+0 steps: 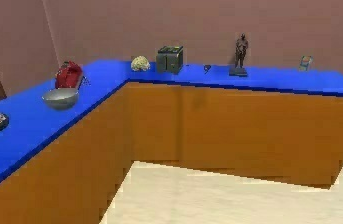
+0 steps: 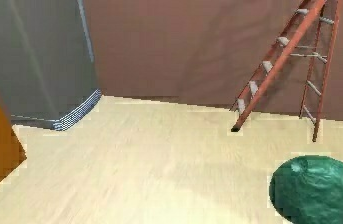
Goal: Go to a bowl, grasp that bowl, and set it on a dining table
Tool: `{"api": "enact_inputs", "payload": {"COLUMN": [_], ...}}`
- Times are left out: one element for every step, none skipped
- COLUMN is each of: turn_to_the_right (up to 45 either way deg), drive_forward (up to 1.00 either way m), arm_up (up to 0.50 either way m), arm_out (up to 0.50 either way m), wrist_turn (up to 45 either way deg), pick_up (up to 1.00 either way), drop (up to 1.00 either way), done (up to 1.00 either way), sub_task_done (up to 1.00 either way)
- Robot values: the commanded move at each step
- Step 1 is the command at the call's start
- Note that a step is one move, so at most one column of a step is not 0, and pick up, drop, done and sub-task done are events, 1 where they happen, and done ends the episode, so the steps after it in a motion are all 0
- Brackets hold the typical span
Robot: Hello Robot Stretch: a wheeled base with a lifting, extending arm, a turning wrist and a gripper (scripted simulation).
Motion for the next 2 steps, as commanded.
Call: {"api": "enact_inputs", "payload": {"turn_to_the_right": [0.0, -45.0], "drive_forward": [0.40, 0.00], "arm_up": [0.00, 0.00], "arm_out": [0.00, 0.00], "wrist_turn": [0.0, 0.0], "pick_up": [0.00, 0.00], "drop": [0.00, 0.00], "done": [0.00, 0.00], "sub_task_done": [0.00, 0.00]}}
